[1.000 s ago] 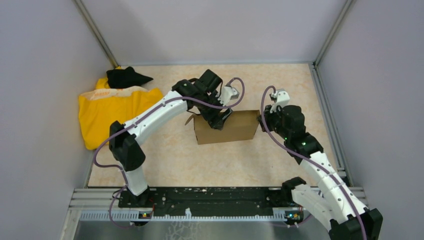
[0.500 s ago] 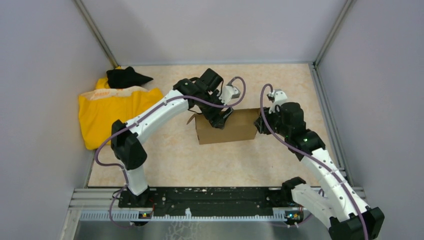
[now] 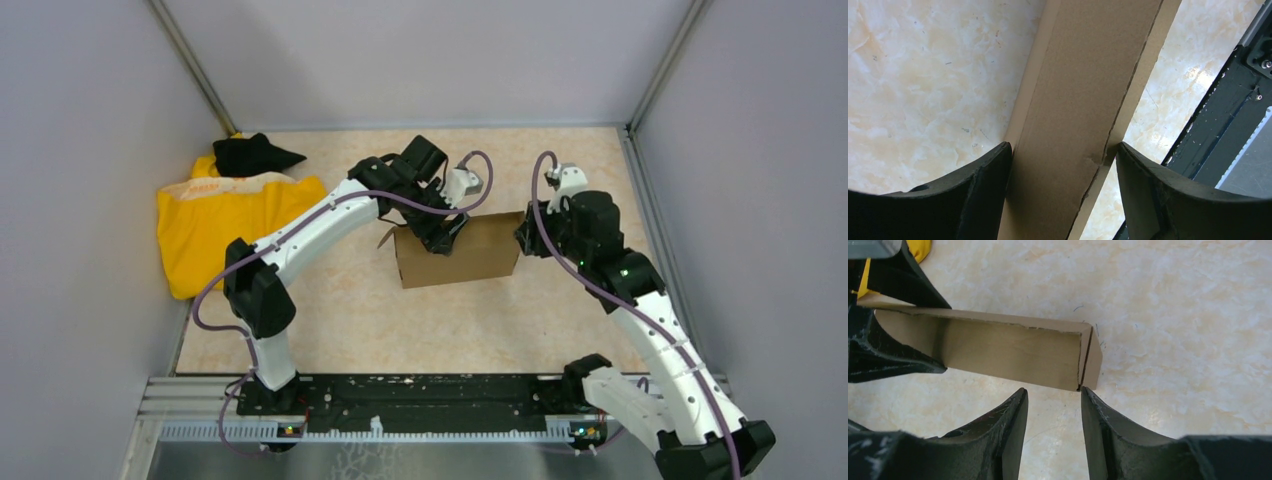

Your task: Fold the paper box

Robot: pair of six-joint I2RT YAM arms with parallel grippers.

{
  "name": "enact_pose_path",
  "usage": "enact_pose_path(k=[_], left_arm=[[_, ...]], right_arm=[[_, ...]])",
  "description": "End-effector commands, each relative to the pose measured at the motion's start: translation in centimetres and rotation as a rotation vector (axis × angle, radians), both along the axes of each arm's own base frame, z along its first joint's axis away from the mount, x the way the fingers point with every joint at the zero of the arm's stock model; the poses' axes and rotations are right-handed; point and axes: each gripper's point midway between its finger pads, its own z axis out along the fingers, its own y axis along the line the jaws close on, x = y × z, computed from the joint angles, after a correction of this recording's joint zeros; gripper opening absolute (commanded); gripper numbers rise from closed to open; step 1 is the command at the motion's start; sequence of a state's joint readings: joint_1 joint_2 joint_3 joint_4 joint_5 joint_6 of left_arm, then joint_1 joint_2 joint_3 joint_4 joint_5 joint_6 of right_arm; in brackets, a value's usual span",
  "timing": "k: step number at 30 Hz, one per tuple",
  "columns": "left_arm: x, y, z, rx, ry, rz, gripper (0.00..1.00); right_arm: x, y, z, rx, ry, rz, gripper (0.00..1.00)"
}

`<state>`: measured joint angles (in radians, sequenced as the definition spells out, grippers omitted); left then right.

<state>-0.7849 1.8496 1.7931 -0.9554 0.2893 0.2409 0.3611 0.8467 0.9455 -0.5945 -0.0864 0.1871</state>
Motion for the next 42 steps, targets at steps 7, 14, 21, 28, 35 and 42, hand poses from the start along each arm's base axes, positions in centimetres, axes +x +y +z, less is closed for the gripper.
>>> enact_pose_path(k=[7,14,21,28,35,42], left_arm=[[-0.3,-0.3,-2.2,0.029,0.049,-0.036,0.72],[-0.3,-0.5,-2.3,0.026,0.053,-0.042,0.71],[-0.2,-0.7,-2.4,0.023,0.054,-0.048,0.71],[-0.1,-0.8,-2.5,0.025,0.056,-0.053,0.70],[-0.2,-0.9,-2.7,0.025,0.064,-0.056,0.70],[-0.1,-1.1,-2.9,0.023,0.069,-0.061,0.70]], right_arm=[[5.3,-2.2,5.0,0.115,-0.082,-0.132,0.41],[7.7,-0.8,5.4,0.158,-0.082,-0.097,0.40],[8.1,0.1,3.3,0.155,-0.026,-0.052,0.31],[6.6,-0.1,1.6,0.139,0.008,-0.044,0.22],[5.3,-0.4,0.0,0.114,0.044,-0.037,0.17],[4.3,-0.6,-1.2,0.105,0.067,-0.031,0.16]])
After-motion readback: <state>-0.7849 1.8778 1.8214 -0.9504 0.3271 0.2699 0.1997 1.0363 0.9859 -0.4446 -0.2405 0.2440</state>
